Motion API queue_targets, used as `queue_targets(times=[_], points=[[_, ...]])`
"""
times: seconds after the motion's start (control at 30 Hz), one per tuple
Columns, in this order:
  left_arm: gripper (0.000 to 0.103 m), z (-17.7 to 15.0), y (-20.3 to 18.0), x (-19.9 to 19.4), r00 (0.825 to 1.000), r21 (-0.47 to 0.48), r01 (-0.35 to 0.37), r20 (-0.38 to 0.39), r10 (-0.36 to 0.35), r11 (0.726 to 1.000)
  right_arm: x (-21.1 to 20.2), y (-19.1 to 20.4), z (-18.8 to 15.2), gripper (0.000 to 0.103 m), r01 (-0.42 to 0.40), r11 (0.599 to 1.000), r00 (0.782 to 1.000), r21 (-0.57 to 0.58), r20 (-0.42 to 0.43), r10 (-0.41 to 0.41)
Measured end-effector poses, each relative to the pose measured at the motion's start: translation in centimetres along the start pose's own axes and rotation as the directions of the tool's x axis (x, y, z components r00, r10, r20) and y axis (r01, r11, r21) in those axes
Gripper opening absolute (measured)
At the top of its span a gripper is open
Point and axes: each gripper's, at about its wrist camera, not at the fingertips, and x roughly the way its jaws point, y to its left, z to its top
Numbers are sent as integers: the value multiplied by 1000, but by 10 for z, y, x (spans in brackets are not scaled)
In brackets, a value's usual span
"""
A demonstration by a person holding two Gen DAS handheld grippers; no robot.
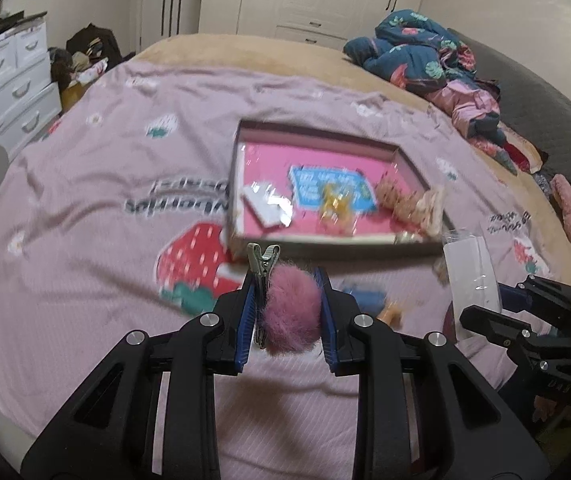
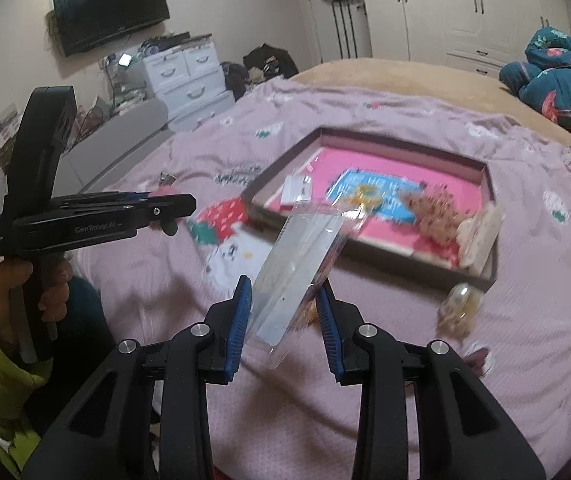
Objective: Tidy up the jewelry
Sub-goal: 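Carry the pom-pom clip and clear packet into the box and release both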
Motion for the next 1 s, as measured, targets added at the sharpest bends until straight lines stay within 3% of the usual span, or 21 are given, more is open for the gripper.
queue_targets(times=[0.57, 1.0], points=[[20, 69, -38, 37, 998, 69, 48, 27, -50, 996, -26, -70, 54, 32, 106, 989, 986, 98, 119, -118], [20, 95, -38, 89, 1000, 93, 21, -11, -20, 995, -23, -128, 79, 32, 187, 963, 967, 193, 138, -215]])
